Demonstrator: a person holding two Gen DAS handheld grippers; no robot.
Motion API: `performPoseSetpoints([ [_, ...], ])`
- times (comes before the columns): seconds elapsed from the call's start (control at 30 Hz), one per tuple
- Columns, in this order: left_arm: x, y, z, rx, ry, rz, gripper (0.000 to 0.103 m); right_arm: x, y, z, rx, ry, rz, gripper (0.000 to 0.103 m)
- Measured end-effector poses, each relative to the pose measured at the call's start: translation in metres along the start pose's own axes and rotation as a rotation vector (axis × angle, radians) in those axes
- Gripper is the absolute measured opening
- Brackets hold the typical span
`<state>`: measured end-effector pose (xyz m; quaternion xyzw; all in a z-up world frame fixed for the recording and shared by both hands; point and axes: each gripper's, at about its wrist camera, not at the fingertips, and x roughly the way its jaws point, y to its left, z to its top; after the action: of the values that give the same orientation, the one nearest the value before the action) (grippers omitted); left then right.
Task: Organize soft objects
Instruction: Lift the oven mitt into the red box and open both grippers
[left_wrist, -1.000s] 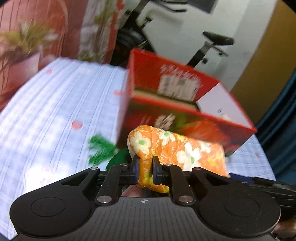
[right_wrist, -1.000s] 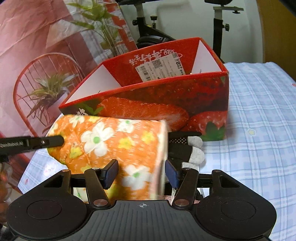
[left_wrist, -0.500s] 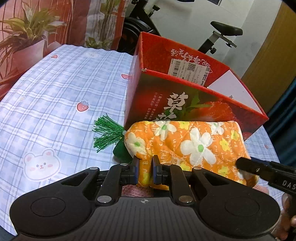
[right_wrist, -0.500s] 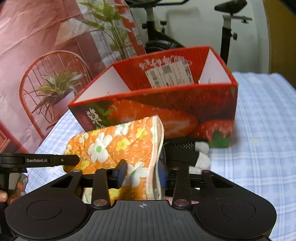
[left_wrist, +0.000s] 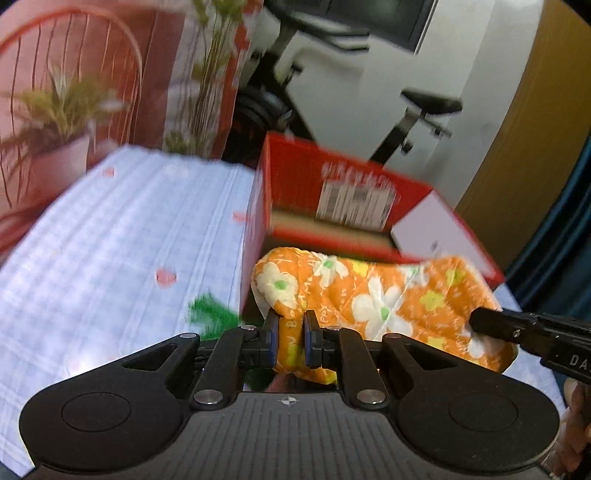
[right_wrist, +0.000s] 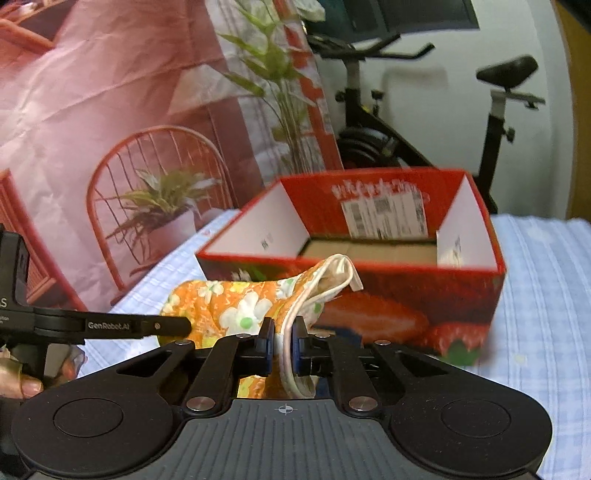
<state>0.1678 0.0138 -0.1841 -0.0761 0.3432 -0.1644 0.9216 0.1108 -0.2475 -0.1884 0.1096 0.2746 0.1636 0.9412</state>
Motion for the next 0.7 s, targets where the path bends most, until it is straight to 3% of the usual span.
performPoseSetpoints([
  [0.2,-0.027,-0.010,0.032,0.033,-0.131,-0.030,0.014,-0.013,0.004,0.033,-0.042,-0.075,0.028,0.009],
  [0.37,-0.028,-0.020,0.059,0.045,-0.185,-0.046,0.014,-0.014,0.003,0.064,-0.081,-0.118,0.024,0.009],
  [0.57,0.001,-0.042,0.103,0.108,-0.256,-0.041,0.014,0.008,-0.007,0.096,-0.150,-0.142,-0.056,0.008],
  [0.7,0.038,-0.056,0.128,0.144,-0.281,-0.036,0.014,0.042,-0.023,0.115,-0.197,-0.129,-0.164,0.008],
])
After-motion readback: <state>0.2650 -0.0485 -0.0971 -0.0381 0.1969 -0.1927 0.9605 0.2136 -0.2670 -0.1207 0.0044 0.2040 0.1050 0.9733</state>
